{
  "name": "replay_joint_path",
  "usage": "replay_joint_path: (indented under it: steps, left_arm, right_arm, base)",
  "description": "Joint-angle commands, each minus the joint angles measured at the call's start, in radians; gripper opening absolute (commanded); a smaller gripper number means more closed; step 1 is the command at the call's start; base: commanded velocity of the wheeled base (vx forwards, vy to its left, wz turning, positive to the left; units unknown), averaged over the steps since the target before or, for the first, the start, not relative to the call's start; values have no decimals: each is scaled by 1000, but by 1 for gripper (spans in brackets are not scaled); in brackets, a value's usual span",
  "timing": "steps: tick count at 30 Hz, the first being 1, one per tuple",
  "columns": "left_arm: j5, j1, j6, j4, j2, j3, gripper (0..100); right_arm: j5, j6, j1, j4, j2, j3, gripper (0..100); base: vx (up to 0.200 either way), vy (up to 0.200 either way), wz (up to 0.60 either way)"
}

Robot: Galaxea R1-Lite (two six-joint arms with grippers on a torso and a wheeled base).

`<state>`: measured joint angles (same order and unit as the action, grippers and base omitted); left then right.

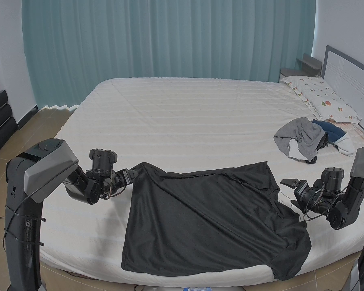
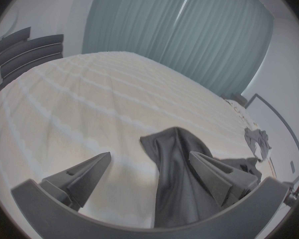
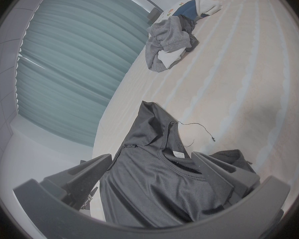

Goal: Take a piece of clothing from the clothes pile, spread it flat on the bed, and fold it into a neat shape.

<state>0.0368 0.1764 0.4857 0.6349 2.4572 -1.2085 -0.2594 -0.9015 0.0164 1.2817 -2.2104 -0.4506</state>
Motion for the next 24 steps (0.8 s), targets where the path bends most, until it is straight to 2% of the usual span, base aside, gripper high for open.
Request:
replay_joint_path:
  steps: [1, 3, 5, 6, 8, 10, 11, 16, 20, 22, 24]
  left_arm:
    - [-11, -9, 2, -9, -35, 23, 100]
    - [-14, -11, 10, -7, -49, 41, 100]
    - [-40, -11, 63, 2, -86, 110, 100]
    - [-69, -9, 119, 5, -123, 159, 100]
    - [-110, -2, 221, 6, -184, 253, 100]
    - [-118, 8, 254, 16, -211, 317, 100]
    - [-115, 17, 274, 42, -230, 369, 100]
    - [-121, 40, 386, 270, -277, 587, 100]
    - [-124, 43, 410, 427, -271, 716, 100]
    - [-127, 57, 441, 451, -264, 739, 100]
    - [-133, 66, 533, 467, -256, 736, 100]
  right_arm:
    - [2, 0, 2, 1, 3, -5, 100]
    - [2, 0, 2, -1, 9, -6, 100]
    - [5, 1, -6, -15, 15, -28, 100]
    - [11, 0, -21, -32, 9, -68, 100]
    - [52, 1, -50, -101, -15, -137, 100]
    - [84, 1, -59, -154, -35, -195, 100]
    - [104, 1, -65, -188, -48, -240, 100]
    - [118, -2, -93, -271, -117, -362, 100]
    - [134, 4, -119, -280, -184, -436, 100]
    - [135, 7, -121, -301, -198, -477, 100]
    - [137, 10, -121, -383, -210, -543, 100]
  base:
    - [0, 0, 0]
    - [0, 0, 0]
    - [0, 0, 0]
    - [0, 0, 0]
    - [0, 0, 0]
    - [0, 0, 0]
    - [0, 0, 0]
    - [0, 0, 0]
    - [0, 0, 0]
    - [0, 0, 0]
    - [0, 0, 0]
